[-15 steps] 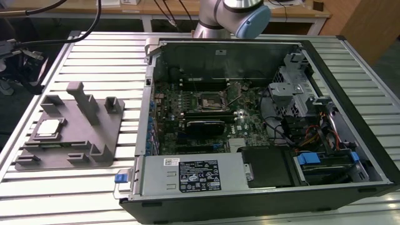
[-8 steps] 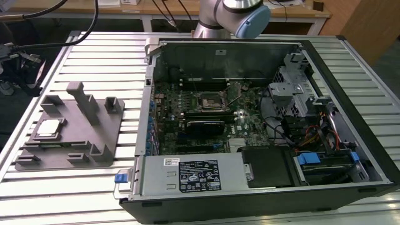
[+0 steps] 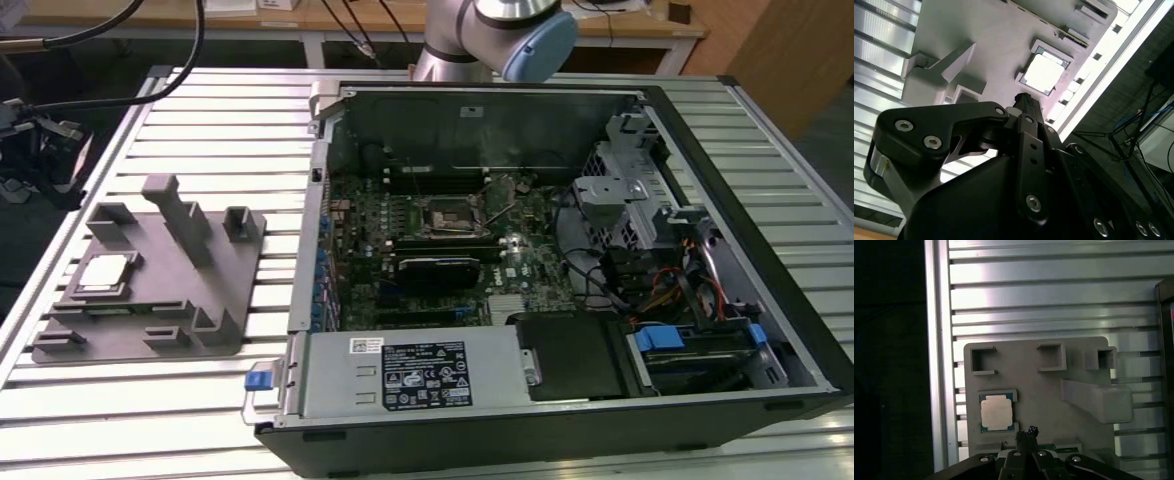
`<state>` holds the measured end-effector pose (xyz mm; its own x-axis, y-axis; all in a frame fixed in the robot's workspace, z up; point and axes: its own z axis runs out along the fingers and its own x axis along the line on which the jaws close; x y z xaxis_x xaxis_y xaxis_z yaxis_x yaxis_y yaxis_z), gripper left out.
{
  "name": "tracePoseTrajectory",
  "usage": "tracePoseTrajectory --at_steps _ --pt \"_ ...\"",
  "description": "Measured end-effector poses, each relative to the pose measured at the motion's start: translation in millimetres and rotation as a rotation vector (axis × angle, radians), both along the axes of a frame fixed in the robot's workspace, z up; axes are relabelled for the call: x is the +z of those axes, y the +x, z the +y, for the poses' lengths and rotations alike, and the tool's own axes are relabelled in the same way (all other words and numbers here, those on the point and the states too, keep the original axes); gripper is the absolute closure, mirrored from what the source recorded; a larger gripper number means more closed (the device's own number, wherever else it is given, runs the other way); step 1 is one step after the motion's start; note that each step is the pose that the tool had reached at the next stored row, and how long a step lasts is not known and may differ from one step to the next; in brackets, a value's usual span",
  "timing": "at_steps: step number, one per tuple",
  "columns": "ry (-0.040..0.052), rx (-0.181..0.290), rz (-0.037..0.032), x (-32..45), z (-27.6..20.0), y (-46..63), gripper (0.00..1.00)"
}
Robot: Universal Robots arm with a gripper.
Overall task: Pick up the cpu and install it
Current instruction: 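Reach for the cpu, then pick up the cpu and move it towards the insertion slot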
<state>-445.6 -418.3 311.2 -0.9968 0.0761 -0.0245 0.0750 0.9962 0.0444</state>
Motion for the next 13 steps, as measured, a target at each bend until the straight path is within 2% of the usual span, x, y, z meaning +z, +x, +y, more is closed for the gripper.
tracePoseTrajectory --at_steps 13 --pt "0.0000 0.000 0.0000 -1.4 -0.4 -3.3 0.89"
